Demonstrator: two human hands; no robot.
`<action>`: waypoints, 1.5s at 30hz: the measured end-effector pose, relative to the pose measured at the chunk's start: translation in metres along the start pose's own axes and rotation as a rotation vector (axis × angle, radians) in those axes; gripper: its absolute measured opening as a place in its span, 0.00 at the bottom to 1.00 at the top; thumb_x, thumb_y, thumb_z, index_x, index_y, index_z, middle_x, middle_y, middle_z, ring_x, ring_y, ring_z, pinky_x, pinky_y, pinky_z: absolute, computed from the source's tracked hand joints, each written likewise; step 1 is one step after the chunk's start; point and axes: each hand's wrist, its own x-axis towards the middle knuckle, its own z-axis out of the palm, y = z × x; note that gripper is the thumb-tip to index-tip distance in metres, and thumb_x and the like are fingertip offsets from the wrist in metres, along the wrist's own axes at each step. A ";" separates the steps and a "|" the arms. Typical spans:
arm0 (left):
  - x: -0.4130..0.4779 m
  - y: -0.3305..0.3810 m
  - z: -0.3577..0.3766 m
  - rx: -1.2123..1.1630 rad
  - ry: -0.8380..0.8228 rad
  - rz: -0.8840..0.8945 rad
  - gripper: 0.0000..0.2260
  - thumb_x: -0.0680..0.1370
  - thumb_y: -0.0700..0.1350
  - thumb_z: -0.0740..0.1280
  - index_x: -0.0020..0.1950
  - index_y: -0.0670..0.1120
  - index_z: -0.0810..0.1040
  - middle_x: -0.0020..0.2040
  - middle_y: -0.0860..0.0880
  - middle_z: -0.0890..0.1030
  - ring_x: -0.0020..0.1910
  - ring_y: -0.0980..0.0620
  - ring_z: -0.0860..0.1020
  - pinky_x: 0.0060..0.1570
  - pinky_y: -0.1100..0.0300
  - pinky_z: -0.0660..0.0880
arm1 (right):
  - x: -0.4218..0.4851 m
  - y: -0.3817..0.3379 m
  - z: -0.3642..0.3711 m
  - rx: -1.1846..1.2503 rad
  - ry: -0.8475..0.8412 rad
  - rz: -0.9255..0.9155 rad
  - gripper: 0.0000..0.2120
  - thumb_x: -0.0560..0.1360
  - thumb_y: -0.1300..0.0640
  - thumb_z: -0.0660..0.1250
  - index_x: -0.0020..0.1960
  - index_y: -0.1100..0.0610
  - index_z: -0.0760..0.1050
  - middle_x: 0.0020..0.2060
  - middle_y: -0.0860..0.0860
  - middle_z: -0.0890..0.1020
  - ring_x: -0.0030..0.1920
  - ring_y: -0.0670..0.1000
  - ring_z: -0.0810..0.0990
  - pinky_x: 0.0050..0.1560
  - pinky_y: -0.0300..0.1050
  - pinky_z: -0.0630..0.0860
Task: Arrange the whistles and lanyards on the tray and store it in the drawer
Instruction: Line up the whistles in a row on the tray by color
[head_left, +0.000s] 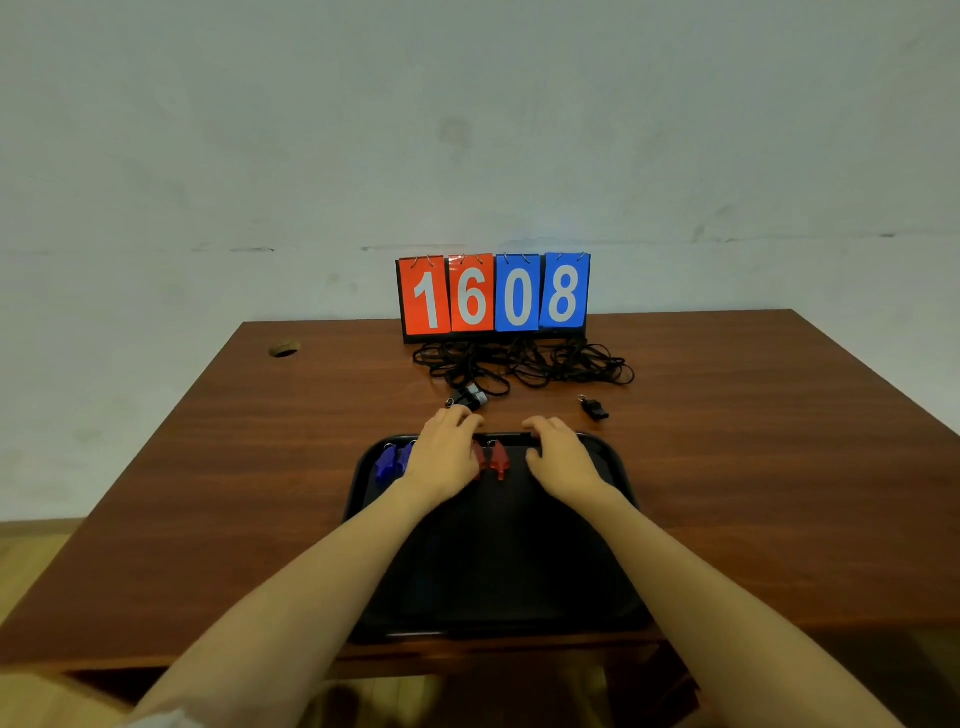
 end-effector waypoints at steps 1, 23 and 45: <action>0.005 -0.001 -0.002 0.001 -0.014 -0.040 0.20 0.76 0.38 0.61 0.68 0.44 0.70 0.66 0.46 0.70 0.64 0.46 0.68 0.64 0.55 0.68 | 0.005 0.000 -0.003 -0.021 0.013 -0.014 0.20 0.78 0.61 0.60 0.69 0.54 0.66 0.65 0.54 0.70 0.65 0.55 0.69 0.63 0.49 0.71; 0.101 -0.061 0.029 -0.077 -0.226 -0.073 0.22 0.77 0.32 0.56 0.70 0.44 0.68 0.72 0.45 0.68 0.69 0.44 0.68 0.63 0.50 0.70 | 0.121 -0.022 0.043 -0.150 -0.118 -0.180 0.19 0.78 0.58 0.63 0.69 0.56 0.66 0.65 0.54 0.72 0.66 0.57 0.67 0.61 0.51 0.71; 0.043 0.007 -0.024 -0.290 -0.001 -0.084 0.08 0.78 0.43 0.65 0.55 0.44 0.73 0.57 0.47 0.72 0.53 0.47 0.75 0.51 0.57 0.72 | 0.030 0.011 -0.042 0.168 0.139 0.107 0.24 0.80 0.60 0.57 0.74 0.49 0.58 0.60 0.58 0.73 0.46 0.52 0.74 0.44 0.45 0.72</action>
